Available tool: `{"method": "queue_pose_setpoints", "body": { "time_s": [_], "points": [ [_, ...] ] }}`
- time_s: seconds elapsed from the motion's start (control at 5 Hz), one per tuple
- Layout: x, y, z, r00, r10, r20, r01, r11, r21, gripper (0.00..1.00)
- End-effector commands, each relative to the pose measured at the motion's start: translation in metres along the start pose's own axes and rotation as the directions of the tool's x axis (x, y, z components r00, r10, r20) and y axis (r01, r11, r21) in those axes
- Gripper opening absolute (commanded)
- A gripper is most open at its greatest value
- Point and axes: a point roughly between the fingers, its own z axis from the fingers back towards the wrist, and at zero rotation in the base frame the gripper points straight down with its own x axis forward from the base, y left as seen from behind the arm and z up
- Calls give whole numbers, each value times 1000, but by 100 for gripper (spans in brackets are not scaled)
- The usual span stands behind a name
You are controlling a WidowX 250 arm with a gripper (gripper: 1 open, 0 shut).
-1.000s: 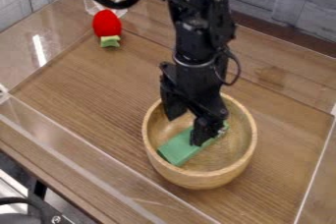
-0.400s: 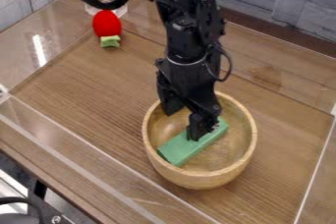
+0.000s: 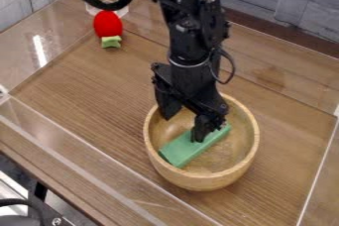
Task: Remove the green stick from the brown bowl and put it on the table
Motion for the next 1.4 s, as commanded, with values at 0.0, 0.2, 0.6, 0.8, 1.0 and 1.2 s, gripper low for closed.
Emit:
{"method": "queue_pose_setpoints", "body": {
  "time_s": [0.0,0.2,0.6,0.8,1.0,1.2],
  "points": [
    [6,-7,9,997,-37,66,37,999,-2,100],
    [2,-10,4,997,-37,60,38,999,-7,100],
    [7,-27,9,999,-23,47,24,1000,-18,100],
    [1,-26,-13,998,-40,40,41,999,-28,100],
    [-5,-24,-29,998,-49,28,50,998,-42,100],
    [-1,-16,-36,999,-31,20,32,999,-40,0]
  ]
}}
